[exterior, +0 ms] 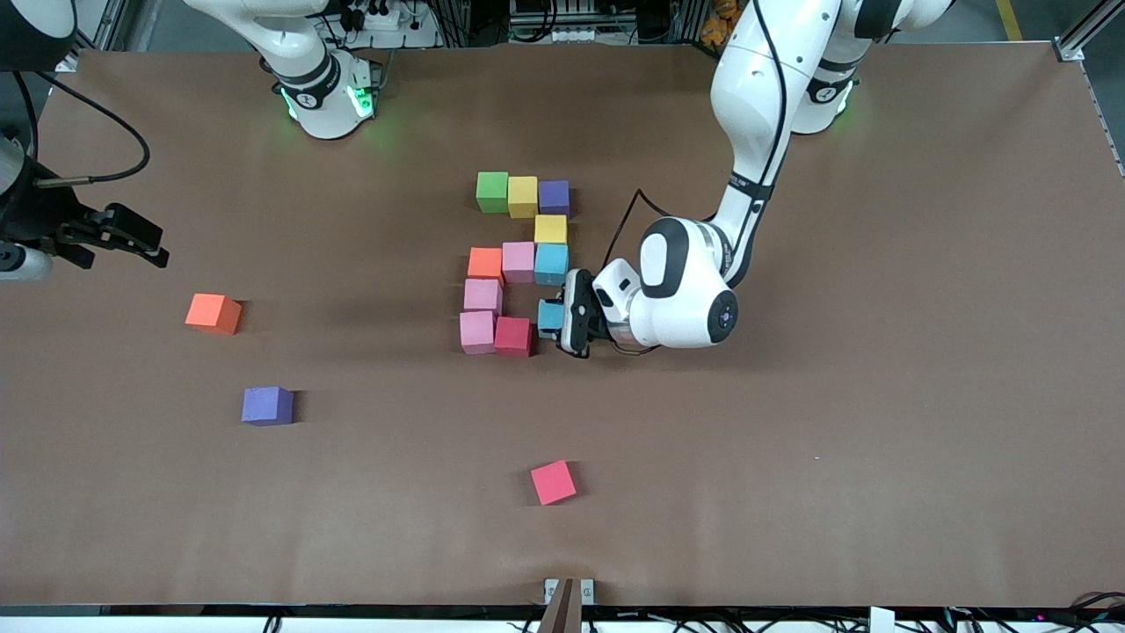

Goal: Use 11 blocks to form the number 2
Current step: 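Lower the cyan cube beside the red cube with the left gripper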

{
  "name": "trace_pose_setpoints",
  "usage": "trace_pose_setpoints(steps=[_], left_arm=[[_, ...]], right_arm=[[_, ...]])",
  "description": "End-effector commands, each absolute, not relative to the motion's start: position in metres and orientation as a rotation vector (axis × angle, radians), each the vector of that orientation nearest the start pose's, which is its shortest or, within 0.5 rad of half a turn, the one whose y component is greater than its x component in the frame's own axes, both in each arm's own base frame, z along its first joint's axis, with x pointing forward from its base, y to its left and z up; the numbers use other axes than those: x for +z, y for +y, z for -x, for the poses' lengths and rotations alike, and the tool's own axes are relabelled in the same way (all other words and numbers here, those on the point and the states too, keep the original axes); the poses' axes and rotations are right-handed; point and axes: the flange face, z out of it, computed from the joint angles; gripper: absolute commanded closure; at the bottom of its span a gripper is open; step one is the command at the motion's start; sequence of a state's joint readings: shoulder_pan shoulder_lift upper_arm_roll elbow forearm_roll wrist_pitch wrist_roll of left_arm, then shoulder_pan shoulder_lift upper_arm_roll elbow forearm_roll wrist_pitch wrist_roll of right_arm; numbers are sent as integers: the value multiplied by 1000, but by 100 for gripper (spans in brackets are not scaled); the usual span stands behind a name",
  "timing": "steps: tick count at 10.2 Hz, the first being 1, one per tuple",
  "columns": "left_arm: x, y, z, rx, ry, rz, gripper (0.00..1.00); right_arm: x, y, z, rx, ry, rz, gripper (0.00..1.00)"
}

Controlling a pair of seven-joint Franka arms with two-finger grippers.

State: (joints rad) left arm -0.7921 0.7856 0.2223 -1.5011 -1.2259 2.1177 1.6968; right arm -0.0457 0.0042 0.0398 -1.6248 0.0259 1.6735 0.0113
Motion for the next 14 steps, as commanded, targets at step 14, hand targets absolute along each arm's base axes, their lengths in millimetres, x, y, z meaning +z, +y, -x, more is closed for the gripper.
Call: trace_pose_setpoints(steps=[14], left_arm=[[171, -445, -566, 508, -1628, -1688, 50]], right_arm=[[620, -7, -561, -114, 53, 3092, 0]])
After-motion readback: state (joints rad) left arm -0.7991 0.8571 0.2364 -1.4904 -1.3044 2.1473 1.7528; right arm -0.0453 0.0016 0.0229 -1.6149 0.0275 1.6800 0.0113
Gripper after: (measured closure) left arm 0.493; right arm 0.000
